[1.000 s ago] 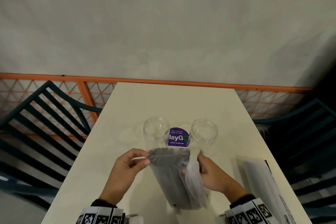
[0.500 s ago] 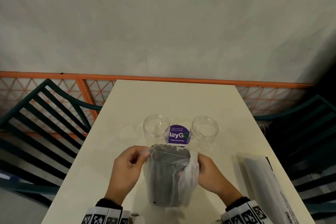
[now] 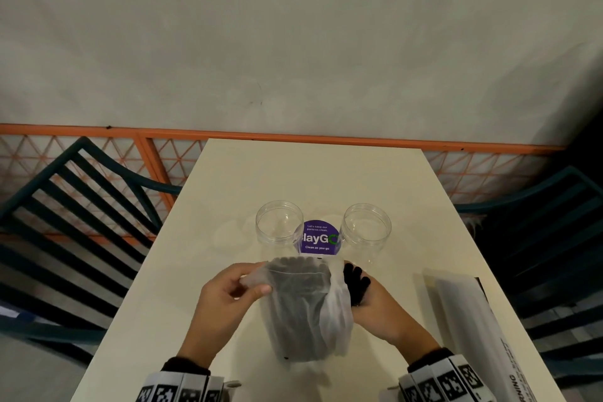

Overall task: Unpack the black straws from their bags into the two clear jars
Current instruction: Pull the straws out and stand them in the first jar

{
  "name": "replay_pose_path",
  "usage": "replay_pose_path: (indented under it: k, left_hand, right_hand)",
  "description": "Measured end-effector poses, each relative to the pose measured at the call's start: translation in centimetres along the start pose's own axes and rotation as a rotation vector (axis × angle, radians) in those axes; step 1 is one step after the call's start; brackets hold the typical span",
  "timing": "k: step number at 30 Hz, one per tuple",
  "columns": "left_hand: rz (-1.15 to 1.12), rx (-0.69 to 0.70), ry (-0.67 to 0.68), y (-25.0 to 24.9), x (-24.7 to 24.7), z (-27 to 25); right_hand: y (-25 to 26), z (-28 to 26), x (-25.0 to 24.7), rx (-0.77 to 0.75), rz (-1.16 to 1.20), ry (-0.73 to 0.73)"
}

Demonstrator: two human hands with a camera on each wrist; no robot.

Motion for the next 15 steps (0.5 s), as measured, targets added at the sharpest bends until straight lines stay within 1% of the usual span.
replay_pose_path:
  k: [2, 3, 5, 7, 8, 9, 12, 13, 15]
  left_hand:
    - [0.042, 0.034, -0.105, -0.1, -0.2, 0.3]
    - [0.076, 0.042, -0.129, -0.1, -0.1, 0.3]
    - [0.122, 0.083, -0.123, -0.2, 0.6, 0.2]
    - [0.163, 0.099, -0.079, -0.3, 1.4, 0.1]
    - [0.166, 0.083, -0.056, -0.2, 1.7, 0.0]
    - [0.151, 0.059, -0.035, 0.0, 1.9, 0.1]
    - [0.078, -0.027, 0.04, 0.3, 1.7, 0.2]
    - [0.073, -0.047, 0.077, 0.2, 1.6, 0.3]
    - [0.017, -0.092, 0.178, -0.1, 1.9, 0.1]
  right_hand:
    - [-0.1, 0.1, 0.1, 0.036, 0.016, -0.059]
    - [-0.1, 0.1, 0.1, 0.036, 0.015, -0.074]
    - [0.0, 0.1, 0.5, 0.024, 0.011, -0.065]
    - [0.0, 0.1, 0.6, 0.032, 0.016, -0.054]
    - [-0.1, 0.2, 0.7, 0.043, 0.027, -0.062]
    - [0.3, 0.1, 0.5, 0.04, 0.03, -0.075]
    - [1.2, 0.2, -0.2, -0.002, -0.063, -0.167]
    - [1.5, 0.2, -0.4, -0.025, -0.086, -0.179]
    - [2.0, 0.2, -0.3, -0.03, -0.073, -0.156]
Point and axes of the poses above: each hand's wrist, its own z-axis towards the middle knuckle, its own x-axis out of the palm, y = z × x, the point moved 7 cm from there along z, towards the middle knuckle, and after that the axes turned 14 degrees about -z, right-handed, at the moved point
